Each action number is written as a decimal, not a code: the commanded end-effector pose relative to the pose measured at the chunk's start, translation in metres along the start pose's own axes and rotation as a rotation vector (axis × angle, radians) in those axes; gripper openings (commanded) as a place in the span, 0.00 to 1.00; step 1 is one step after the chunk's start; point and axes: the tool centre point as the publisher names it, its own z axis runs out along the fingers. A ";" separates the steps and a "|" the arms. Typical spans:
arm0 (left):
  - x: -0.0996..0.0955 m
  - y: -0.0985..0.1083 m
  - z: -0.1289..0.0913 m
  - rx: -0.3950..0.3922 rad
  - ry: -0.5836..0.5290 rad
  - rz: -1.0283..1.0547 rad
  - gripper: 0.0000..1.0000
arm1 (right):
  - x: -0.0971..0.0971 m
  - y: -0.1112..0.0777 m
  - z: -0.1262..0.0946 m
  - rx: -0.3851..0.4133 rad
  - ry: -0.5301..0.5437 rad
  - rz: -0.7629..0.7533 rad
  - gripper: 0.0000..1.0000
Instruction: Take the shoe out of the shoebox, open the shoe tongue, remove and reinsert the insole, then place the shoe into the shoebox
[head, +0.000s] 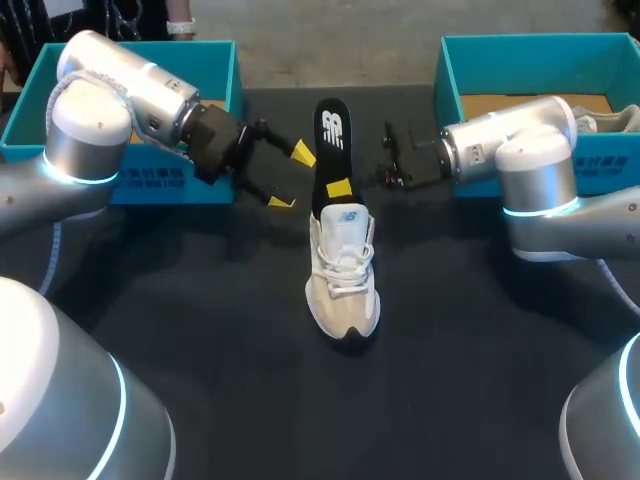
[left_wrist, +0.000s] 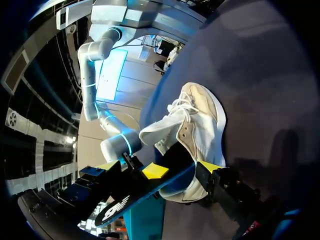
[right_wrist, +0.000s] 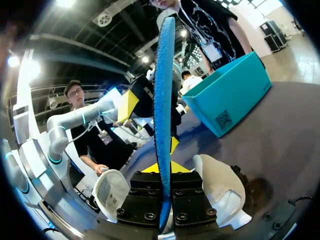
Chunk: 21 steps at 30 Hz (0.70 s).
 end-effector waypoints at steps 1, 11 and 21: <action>0.000 0.002 0.001 0.002 0.000 0.002 1.00 | -0.004 -0.007 0.005 0.020 0.042 0.018 0.00; 0.001 0.003 0.001 0.005 0.001 -0.003 1.00 | 0.001 -0.025 0.011 0.029 0.045 0.064 0.00; 0.001 0.005 0.000 0.005 0.001 -0.002 1.00 | -0.002 -0.030 0.009 0.052 0.032 0.091 0.00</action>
